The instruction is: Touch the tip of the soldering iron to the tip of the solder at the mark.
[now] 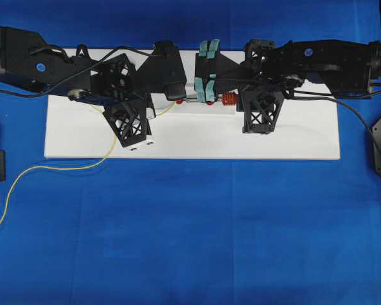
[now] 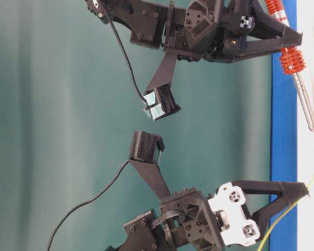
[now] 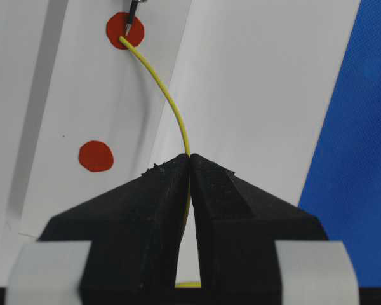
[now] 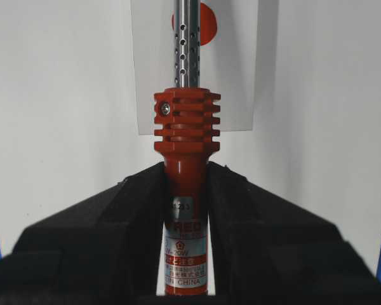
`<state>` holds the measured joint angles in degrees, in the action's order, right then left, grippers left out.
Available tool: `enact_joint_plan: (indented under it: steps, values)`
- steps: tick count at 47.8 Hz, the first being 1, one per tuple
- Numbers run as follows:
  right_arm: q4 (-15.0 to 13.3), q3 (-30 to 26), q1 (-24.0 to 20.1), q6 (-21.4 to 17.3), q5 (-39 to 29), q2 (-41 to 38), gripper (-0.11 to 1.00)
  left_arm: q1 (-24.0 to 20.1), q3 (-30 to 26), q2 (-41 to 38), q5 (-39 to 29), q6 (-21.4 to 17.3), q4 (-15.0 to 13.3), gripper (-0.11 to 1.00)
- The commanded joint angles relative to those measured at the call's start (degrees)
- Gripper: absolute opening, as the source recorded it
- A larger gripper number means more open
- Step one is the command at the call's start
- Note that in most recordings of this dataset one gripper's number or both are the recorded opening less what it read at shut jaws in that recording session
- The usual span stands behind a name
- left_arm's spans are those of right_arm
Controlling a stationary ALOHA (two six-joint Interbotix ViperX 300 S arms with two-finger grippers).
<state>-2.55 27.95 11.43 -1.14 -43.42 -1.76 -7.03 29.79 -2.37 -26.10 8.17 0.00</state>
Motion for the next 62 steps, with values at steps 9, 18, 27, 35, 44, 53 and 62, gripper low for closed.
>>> enact_joint_plan:
  steps: [9, 18, 27, 35, 44, 53, 62]
  values:
    - [-0.26, -1.32, 0.0, -0.09, 0.18, 0.79, 0.07, 0.09, -1.14, 0.62, 0.18, 0.0, 0.18, 0.01]
    - [-0.26, -1.32, -0.09, -0.09, 0.18, 0.79, 0.07, 0.18, -1.14, 0.62, 0.18, 0.0, 0.18, 0.01]
    - [-0.26, -1.32, -0.09, -0.09, 0.18, 0.79, 0.07, 0.18, -1.14, 0.62, 0.18, 0.0, 0.18, 0.01]
    - [-0.26, -1.32, -0.09, -0.09, 0.18, 0.79, 0.07, 0.18, -1.14, 0.62, 0.18, 0.0, 0.18, 0.01]
    - [-0.18, -1.32, 0.0, -0.18, 0.26, 0.79, 0.07, 0.18, -1.14, 0.7, 0.18, 0.0, 0.18, 0.01]
    - [-0.26, -1.32, -0.09, -0.18, 0.18, 0.79, 0.07, 0.18, -1.49, 0.97, -0.09, 0.0, 0.18, 0.01]
    - [-0.26, -1.32, 0.0, -0.18, 0.18, 0.79, 0.07, 0.18, -0.18, 4.31, -3.96, 0.35, 0.18, 0.01]
